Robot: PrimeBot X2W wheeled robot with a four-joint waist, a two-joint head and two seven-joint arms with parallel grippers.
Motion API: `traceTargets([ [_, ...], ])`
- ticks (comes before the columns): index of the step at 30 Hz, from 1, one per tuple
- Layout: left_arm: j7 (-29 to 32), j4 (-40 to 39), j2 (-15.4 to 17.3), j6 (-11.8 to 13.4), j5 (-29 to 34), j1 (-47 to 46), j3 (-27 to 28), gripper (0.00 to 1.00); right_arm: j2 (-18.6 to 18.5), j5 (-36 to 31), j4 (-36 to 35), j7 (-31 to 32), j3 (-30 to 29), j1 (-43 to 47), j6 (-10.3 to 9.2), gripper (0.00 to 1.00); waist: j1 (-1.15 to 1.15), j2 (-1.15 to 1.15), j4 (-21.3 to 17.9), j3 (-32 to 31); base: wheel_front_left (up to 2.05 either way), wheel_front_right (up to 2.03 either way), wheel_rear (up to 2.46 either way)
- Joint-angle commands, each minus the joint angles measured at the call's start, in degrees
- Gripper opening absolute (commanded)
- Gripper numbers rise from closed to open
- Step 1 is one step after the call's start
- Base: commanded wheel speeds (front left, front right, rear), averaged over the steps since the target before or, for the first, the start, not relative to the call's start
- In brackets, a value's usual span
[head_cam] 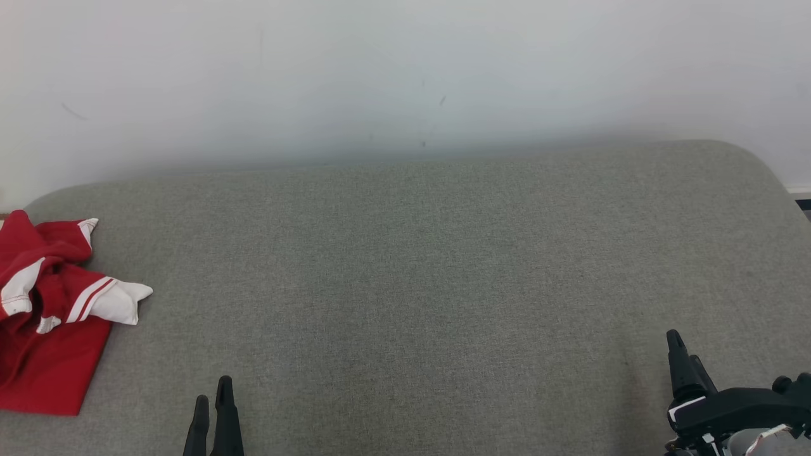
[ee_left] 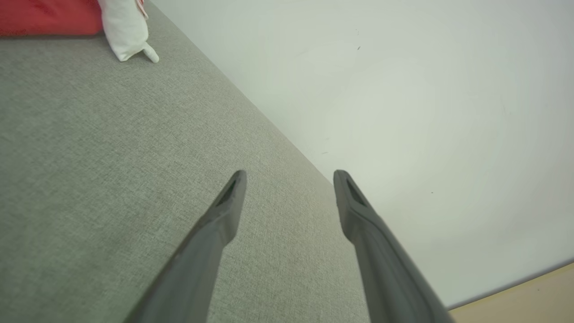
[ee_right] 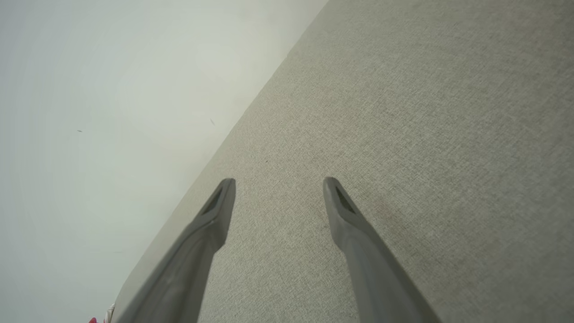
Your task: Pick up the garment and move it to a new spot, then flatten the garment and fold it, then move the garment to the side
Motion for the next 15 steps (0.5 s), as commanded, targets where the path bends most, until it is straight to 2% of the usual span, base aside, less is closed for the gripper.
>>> traceTargets([
  [1,0.0,-1.1,0.2,0.4,3.8,0.2,0.6,1.0,-0.2,-3.5,-1.1,-1.2,1.0,-0.2,0.02,1.0,0.0,0.0,0.0,0.0,0.0,0.0,0.0],
  [15,-0.1,-0.7,0.5,1.6,15.9,1.0,3.3,1.0,0.3,-15.5,-1.5,-6.5,5.3,0.2,0.02,1.0,0.0,0.0,-0.1,-0.7,0.0,0.0,0.0],
])
